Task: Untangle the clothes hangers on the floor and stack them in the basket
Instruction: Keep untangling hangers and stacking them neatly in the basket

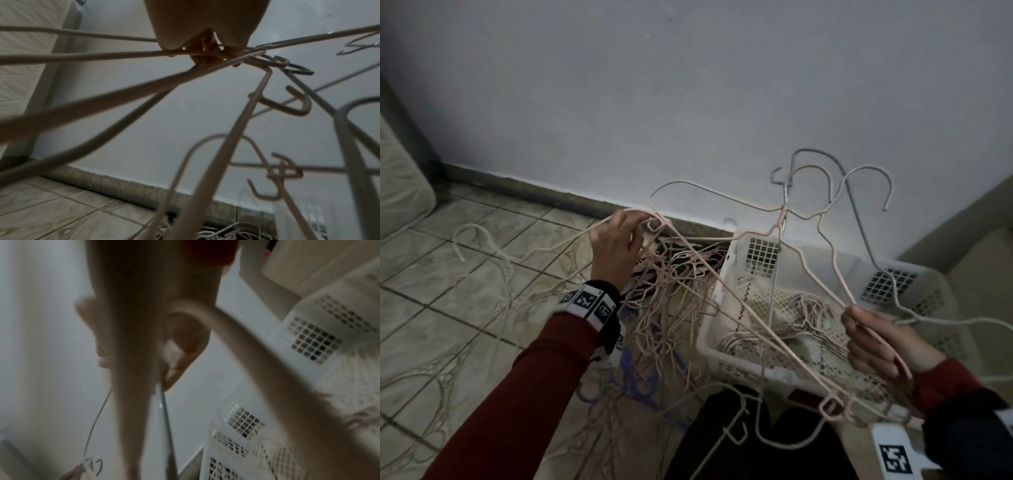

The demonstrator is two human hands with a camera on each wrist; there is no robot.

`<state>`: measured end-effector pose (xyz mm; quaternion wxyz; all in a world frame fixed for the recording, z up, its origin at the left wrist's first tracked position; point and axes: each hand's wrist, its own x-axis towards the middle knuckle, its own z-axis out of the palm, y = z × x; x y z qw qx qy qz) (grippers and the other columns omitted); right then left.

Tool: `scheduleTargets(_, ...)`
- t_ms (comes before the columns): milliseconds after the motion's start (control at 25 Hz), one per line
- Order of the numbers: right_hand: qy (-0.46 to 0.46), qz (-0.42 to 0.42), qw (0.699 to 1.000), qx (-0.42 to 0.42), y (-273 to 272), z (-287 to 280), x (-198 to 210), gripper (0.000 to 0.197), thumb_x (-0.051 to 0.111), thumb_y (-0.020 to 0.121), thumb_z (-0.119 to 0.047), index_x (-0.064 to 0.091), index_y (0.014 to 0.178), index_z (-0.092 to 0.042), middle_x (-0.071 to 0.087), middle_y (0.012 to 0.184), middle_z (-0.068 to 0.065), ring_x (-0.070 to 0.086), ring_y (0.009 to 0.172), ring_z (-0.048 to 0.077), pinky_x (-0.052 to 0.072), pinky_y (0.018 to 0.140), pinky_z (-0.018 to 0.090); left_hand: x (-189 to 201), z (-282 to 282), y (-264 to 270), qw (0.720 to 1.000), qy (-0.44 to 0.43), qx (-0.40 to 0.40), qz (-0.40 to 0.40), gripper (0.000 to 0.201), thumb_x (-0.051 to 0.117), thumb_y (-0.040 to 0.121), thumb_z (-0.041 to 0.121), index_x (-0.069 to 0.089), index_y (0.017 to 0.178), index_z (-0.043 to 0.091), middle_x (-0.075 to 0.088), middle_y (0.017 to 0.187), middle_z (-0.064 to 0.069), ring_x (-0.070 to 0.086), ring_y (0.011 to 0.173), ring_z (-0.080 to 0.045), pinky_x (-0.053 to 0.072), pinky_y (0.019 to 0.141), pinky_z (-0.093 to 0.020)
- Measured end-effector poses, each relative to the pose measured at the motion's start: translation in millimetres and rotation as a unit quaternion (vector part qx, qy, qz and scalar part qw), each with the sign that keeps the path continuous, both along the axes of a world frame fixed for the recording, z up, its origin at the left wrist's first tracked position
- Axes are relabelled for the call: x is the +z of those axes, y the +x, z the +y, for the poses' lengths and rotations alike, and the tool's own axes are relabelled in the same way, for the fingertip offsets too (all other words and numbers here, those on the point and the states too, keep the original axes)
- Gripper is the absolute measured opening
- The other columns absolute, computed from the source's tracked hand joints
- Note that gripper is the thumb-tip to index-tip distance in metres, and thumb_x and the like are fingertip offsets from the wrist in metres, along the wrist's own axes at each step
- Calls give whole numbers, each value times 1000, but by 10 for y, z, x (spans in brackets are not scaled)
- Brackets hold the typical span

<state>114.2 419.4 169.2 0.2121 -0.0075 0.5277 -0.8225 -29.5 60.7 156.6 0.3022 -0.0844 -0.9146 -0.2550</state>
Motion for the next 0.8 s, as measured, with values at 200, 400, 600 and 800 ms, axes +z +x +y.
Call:
scheduleTargets(200,168,41,978,-115,-121,101,-26,64,89,32,-48,54,63,-5,56,44,5,54,39,15,48,46,21,190,41,18,997,-82,-2,4,35,33,88,30,61,107,23,62,103,1,58,91,-19,20,77,-28)
scheduleTargets(400,269,-39,959,-78,-134,152,-119,85,84,14,-62,66,73,-3,70,60,15,65,50,19,51,46,18,330,74,51,987,-150,-58,-3,38,30,87,33,61,102,18,64,104,-2,61,92,-24,35,78,-36)
scheduleTargets(600,310,10,940,-145,-42,54,-373,52,68,72,-47,61,80,3,65,51,4,57,47,14,48,49,22,340,79,-70,984,-125,-121,-25,22,49,92,20,64,100,6,61,99,-13,64,81,-31,50,74,-39)
scheduleTargets(800,304,93,927,-200,110,-80,-432,90,64,36,-82,55,74,-1,64,50,4,54,40,10,45,35,20,-25,-13,-216,986,-85,-42,-138,22,51,92,18,67,100,6,60,100,-19,59,90,-35,47,78,-42)
